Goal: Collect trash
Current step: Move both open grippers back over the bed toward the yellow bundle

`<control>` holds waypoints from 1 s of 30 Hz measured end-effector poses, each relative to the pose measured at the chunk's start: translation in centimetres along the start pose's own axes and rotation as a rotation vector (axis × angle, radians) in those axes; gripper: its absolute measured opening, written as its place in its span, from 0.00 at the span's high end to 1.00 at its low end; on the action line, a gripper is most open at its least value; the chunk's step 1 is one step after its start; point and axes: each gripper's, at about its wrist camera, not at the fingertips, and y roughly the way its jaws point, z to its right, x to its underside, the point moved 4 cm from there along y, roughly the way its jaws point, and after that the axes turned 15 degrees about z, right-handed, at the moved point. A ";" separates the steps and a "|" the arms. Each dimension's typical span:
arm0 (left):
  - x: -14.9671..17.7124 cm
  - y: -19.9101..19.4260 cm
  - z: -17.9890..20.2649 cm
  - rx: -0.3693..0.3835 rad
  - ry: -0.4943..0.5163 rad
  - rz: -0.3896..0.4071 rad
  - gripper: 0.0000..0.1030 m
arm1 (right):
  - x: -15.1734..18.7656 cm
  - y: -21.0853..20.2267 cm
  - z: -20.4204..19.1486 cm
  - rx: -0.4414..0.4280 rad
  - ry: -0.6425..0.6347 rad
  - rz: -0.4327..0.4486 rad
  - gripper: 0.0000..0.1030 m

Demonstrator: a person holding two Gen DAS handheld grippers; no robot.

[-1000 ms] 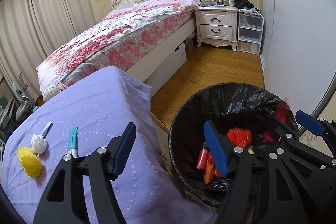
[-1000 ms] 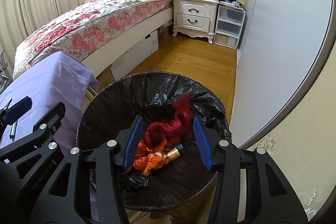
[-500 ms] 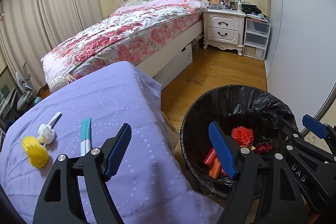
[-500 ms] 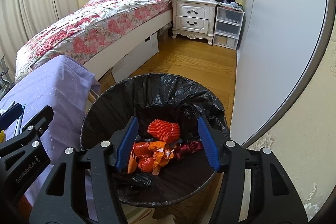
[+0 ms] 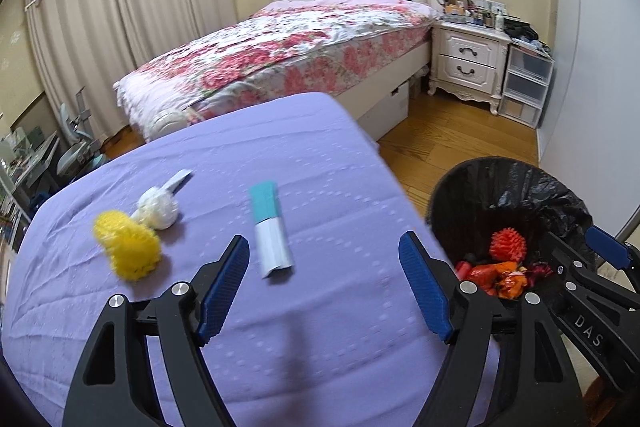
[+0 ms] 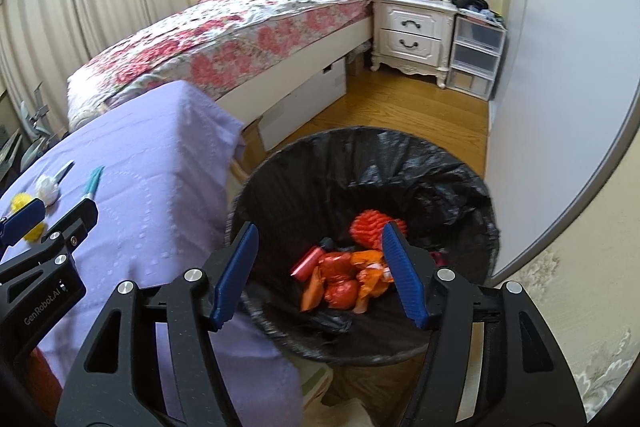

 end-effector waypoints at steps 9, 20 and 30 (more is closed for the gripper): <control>2.3 -1.0 -6.5 -0.119 -0.058 -0.025 0.27 | 0.5 -0.4 -6.1 -0.104 -0.078 -0.014 0.39; 3.5 0.3 -12.5 -0.214 -0.137 -0.072 0.27 | 0.9 0.0 -11.3 -0.181 -0.146 -0.044 0.38; 2.9 3.5 -14.6 -0.256 -0.165 -0.104 0.27 | 0.6 1.4 -14.0 -0.203 -0.178 -0.066 0.38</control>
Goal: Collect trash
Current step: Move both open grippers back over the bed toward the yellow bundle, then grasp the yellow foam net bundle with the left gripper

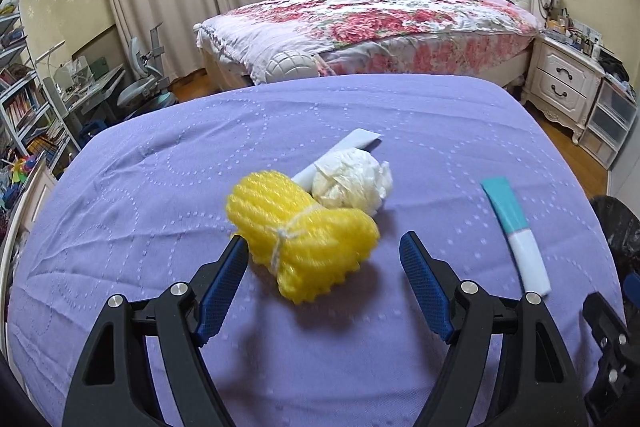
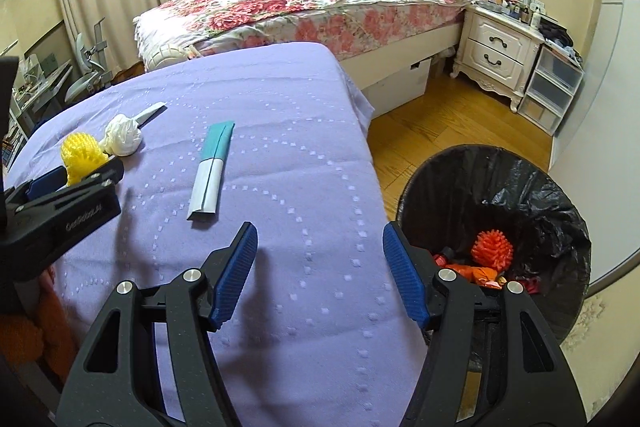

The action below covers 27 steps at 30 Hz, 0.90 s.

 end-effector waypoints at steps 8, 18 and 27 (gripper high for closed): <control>0.5 -0.1 -2.9 0.009 -0.051 -0.015 0.27 | 0.0 0.2 -0.8 -0.008 -0.013 -0.001 0.38; 2.3 -1.9 -7.5 -0.001 -0.106 -0.032 0.27 | 0.3 0.0 -1.3 -0.013 -0.018 -0.002 0.38; 2.0 -2.3 -7.6 0.039 -0.111 -0.018 0.25 | 0.4 0.0 -1.7 -0.014 -0.026 -0.005 0.38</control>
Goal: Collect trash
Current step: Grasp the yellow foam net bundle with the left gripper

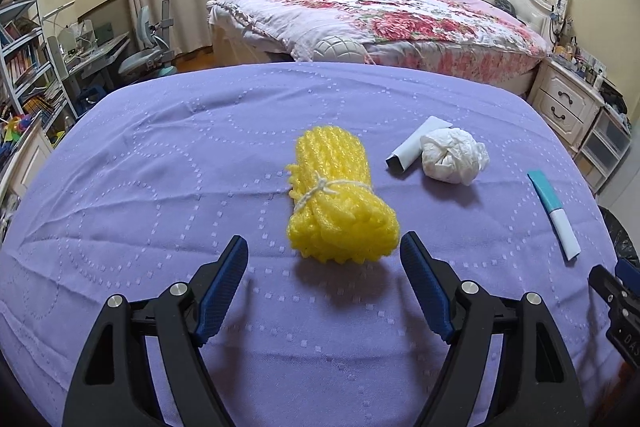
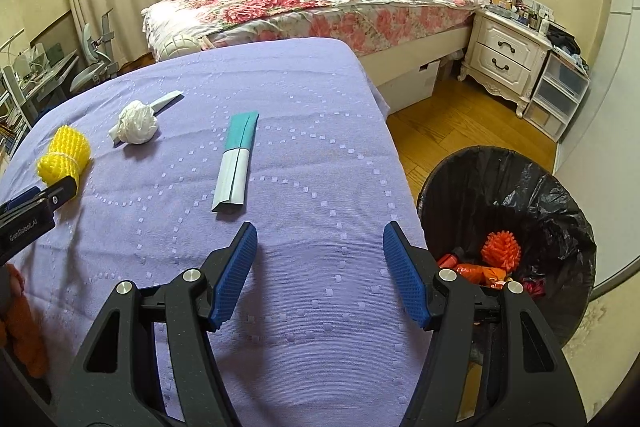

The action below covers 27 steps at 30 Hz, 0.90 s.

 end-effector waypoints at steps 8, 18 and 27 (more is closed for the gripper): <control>-1.2 1.6 -0.3 -0.012 -0.014 0.015 0.24 | 0.0 0.1 -0.1 0.003 -0.004 -0.006 0.38; -0.5 0.9 -0.1 0.034 0.029 0.015 0.56 | 0.0 0.2 -0.7 -0.005 -0.026 -0.009 0.38; 0.5 -0.6 -0.6 0.047 0.049 0.014 0.56 | -0.7 0.7 -2.5 -0.024 -0.055 0.005 0.38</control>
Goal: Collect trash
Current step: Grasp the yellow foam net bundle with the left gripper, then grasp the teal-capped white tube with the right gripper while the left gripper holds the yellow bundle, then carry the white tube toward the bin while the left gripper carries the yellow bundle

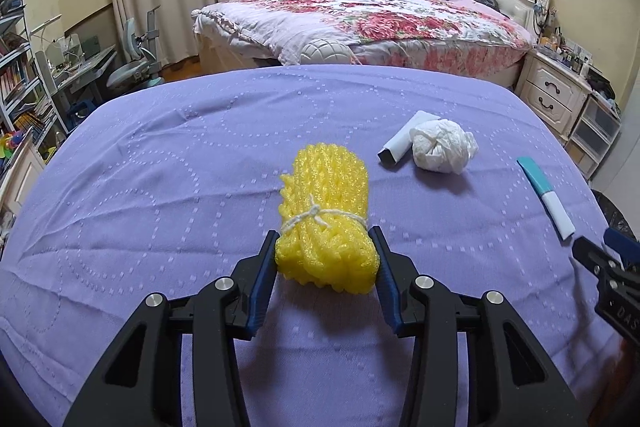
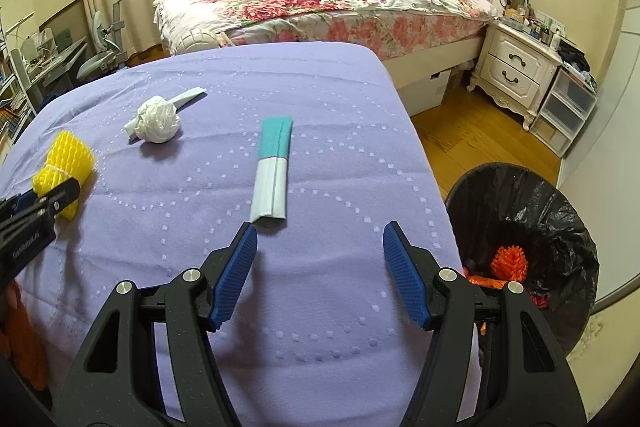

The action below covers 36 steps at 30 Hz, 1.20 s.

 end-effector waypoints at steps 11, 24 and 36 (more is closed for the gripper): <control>0.5 -0.4 -0.7 0.000 -0.019 0.001 0.56 | -1.4 3.1 -1.8 -0.016 -0.020 -0.038 0.56; 0.7 -0.6 -0.6 0.003 -0.019 0.003 0.56 | -1.0 2.3 -3.0 -0.041 -0.045 -0.046 0.83; 1.6 -2.5 0.6 0.023 -0.012 0.012 0.56 | 0.7 -1.2 -3.2 -0.066 -0.038 -0.030 0.84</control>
